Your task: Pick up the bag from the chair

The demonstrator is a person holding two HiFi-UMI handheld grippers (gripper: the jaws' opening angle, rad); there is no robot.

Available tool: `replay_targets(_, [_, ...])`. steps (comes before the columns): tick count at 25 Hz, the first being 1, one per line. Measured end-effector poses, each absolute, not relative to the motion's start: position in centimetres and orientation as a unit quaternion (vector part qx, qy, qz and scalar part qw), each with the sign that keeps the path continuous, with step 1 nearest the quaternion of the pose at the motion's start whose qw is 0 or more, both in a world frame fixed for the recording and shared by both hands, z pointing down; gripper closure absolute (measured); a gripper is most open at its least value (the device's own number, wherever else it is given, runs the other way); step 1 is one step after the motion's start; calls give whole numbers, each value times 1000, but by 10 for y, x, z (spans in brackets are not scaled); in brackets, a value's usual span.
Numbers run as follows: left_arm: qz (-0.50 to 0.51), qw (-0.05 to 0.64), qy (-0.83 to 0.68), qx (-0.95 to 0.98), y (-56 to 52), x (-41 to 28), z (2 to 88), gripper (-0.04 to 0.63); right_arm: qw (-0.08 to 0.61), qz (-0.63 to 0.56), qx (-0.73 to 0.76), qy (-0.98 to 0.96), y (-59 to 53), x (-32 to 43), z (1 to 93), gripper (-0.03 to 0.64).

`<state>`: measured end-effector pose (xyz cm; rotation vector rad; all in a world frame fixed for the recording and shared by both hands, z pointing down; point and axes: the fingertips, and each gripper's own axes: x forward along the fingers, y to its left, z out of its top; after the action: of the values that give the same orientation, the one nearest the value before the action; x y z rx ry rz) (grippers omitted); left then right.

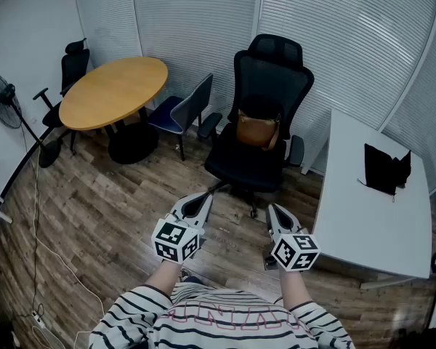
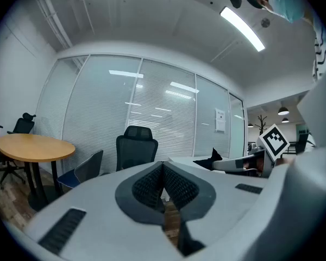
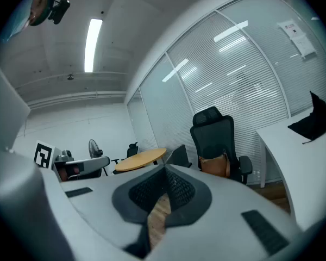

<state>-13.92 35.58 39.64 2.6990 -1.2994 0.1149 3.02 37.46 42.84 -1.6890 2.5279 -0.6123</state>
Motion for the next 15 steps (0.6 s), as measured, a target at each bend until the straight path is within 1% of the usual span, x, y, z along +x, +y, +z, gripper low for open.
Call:
replay_targets(4, [37,79,-440,894,356,-139,403,571,23,-201,-538,818,371,33,432,589])
replay_targets(9, [18,81,-429,900,348,-135,407,568,70,-214,-531,817,361,34,430,586])
replay_targets(11, [13,85,-424,901,337,-135,410,565,72,-212,-541,810,350,37,432,582])
replay_targets(12, [11,90,-422,902,331,-135,413,563,69,-213,-547,806,343,38,435,556])
replay_targets(13, [11,96,-420,902,324,-135,417,555,66,-216,-552,802,336,39,438,467])
replay_targets(14, [11,102,-417,903,316,-136,420,521,62,-220,-557,799,330,39,441,391])
replay_targets(15, [12,109,-412,905,308,-136,423,452,59,-222,-561,796,323,39,443,387])
